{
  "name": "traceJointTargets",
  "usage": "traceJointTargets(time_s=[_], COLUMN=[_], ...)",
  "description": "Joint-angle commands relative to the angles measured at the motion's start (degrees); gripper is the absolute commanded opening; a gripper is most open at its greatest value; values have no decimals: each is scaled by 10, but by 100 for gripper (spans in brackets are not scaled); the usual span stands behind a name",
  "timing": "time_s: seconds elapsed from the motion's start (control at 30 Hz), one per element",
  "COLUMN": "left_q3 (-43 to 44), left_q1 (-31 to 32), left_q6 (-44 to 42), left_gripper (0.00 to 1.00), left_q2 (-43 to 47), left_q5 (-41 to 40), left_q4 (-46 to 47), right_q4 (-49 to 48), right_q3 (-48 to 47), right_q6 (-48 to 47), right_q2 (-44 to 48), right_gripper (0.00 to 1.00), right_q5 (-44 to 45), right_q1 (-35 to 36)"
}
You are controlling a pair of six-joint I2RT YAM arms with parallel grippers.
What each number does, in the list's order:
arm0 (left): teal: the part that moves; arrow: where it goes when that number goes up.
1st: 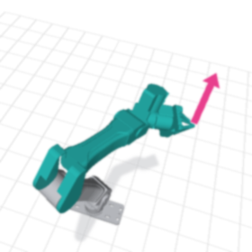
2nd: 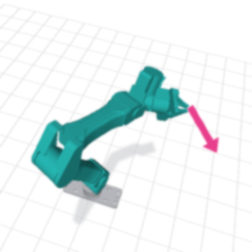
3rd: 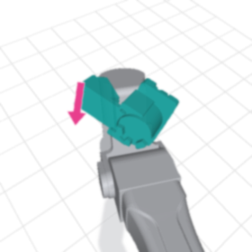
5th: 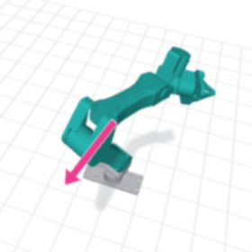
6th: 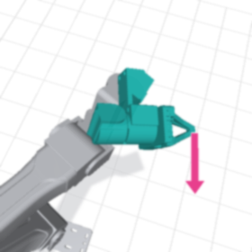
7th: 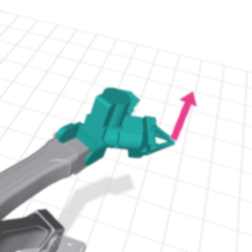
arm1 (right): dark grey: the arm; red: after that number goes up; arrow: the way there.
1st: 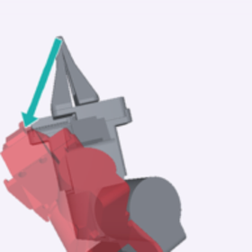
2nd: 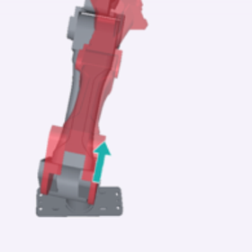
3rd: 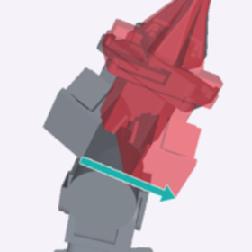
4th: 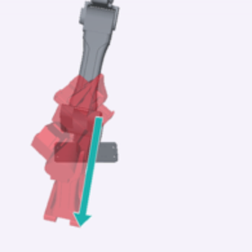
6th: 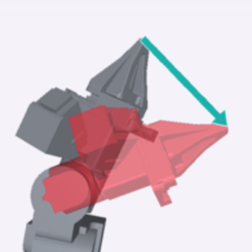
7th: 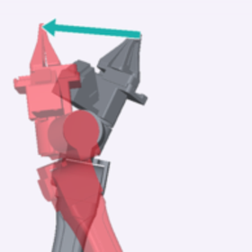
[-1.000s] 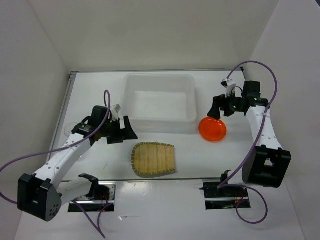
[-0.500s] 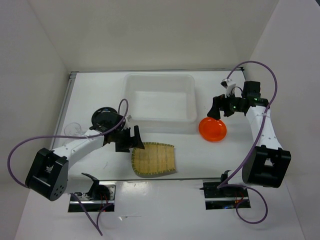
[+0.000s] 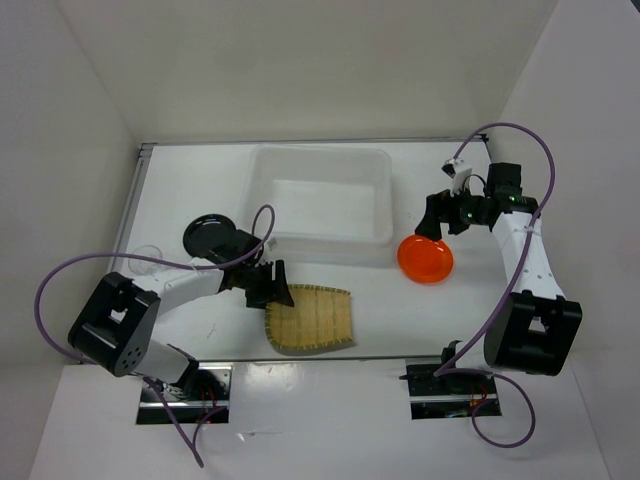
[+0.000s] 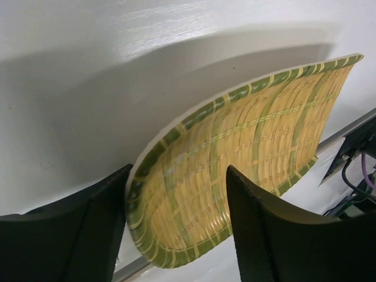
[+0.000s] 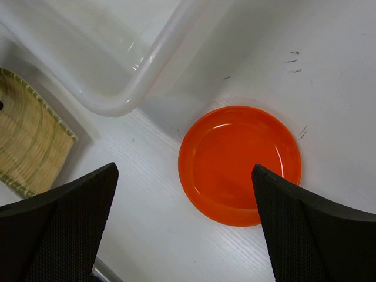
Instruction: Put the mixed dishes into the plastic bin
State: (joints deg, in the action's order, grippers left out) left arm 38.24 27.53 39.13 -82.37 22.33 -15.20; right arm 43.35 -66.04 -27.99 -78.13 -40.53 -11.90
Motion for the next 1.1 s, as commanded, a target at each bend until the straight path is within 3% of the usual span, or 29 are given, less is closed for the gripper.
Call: traceJointTargets(time_s=[0.0, 0.17, 0.27, 0.3, 0.43, 0.57, 0.73, 1.07], left_q3=[-6, -6, -6, -6, -6, -6, 15, 146], left_q1=[4, 4, 9, 9, 15, 20, 26, 31], left_q6=[-8, -8, -8, -8, -8, -8, -14, -36], left_gripper=[70, 57, 40, 30, 18, 0, 0, 0], left_q2=[-5, -5, -10, -10, -10, -10, 12, 94], left_q5=[11, 18, 18, 18, 18, 18, 18, 38], left_q4=[25, 30, 30, 25, 18, 13, -20, -156], right_q4=[11, 11, 6, 6, 6, 6, 1, -5], right_q3=[-15, -15, -15, -15, -10, -5, 0, 6], right_q6=[-7, -7, -7, -7, -7, -7, -7, -7], right_q2=[14, 14, 14, 14, 14, 14, 14, 14], right_gripper=[99, 99, 99, 99, 99, 99, 99, 99], right_q5=[-4, 1, 1, 6, 6, 6, 12, 6], right_q1=[-3, -3, -3, -3, -8, -8, -8, -14])
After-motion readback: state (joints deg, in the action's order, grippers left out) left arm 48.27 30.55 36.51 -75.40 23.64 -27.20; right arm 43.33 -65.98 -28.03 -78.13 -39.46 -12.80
